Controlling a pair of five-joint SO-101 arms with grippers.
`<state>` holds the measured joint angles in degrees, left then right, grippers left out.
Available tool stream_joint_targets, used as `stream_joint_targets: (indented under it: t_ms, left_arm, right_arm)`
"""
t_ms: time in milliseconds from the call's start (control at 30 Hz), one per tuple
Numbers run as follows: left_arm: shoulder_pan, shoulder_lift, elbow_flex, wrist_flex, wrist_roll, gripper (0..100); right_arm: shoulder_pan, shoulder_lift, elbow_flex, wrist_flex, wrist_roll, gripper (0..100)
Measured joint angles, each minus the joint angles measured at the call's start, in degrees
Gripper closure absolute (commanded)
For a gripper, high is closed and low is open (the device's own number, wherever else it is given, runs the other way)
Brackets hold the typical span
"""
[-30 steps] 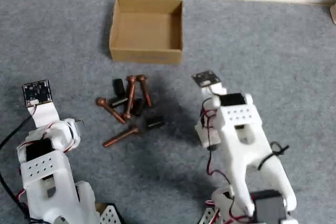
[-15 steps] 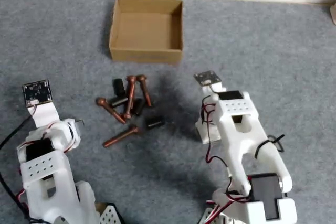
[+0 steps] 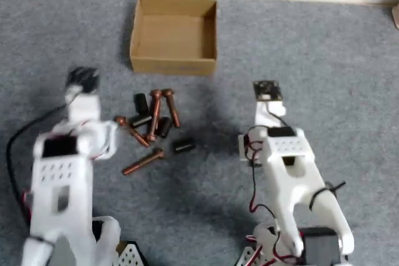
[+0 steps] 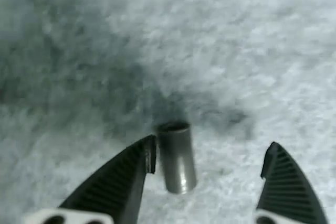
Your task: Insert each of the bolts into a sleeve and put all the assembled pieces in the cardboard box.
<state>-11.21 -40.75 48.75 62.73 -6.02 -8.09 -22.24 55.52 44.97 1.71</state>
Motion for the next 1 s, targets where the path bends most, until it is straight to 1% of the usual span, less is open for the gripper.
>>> stream_joint_targets:
  t_ms: [100, 233, 300, 367, 500, 700, 833, 1000]
  left_arm:
    - [5.5, 9.8, -11.3, 2.3, 0.4, 73]
    - [7.6, 22.9, -22.8, 2.5, 0.4, 73]
    - [8.3, 28.5, -25.6, 2.7, 1.8, 73]
    - [8.6, 33.2, -26.8, 3.3, 4.7, 73]
    - [8.6, 39.6, -27.3, 3.5, 8.8, 73]
    - [6.8, 41.1, -27.4, 3.7, 22.4, 74]
    - [5.8, 41.1, -27.4, 4.0, 33.8, 74]
    - [4.7, 41.3, -27.3, 4.4, 40.4, 74]
  right_arm:
    - [1.7, -4.0, 4.2, -3.8, -0.1, 69.8]
    - [1.9, -8.1, 9.0, -6.9, -0.1, 69.8]
    - [1.9, -8.8, 9.7, -7.2, -0.1, 69.8]
    - [2.0, -8.9, 10.1, -8.4, -0.1, 69.8]
    - [2.2, -9.0, 10.2, -9.8, -0.1, 69.8]
    - [2.0, -9.1, 10.4, -9.9, -0.1, 69.8]
    - [2.0, -9.1, 10.5, -9.9, -0.1, 69.8]
    - [2.0, -9.1, 10.5, -9.9, -0.2, 69.8]
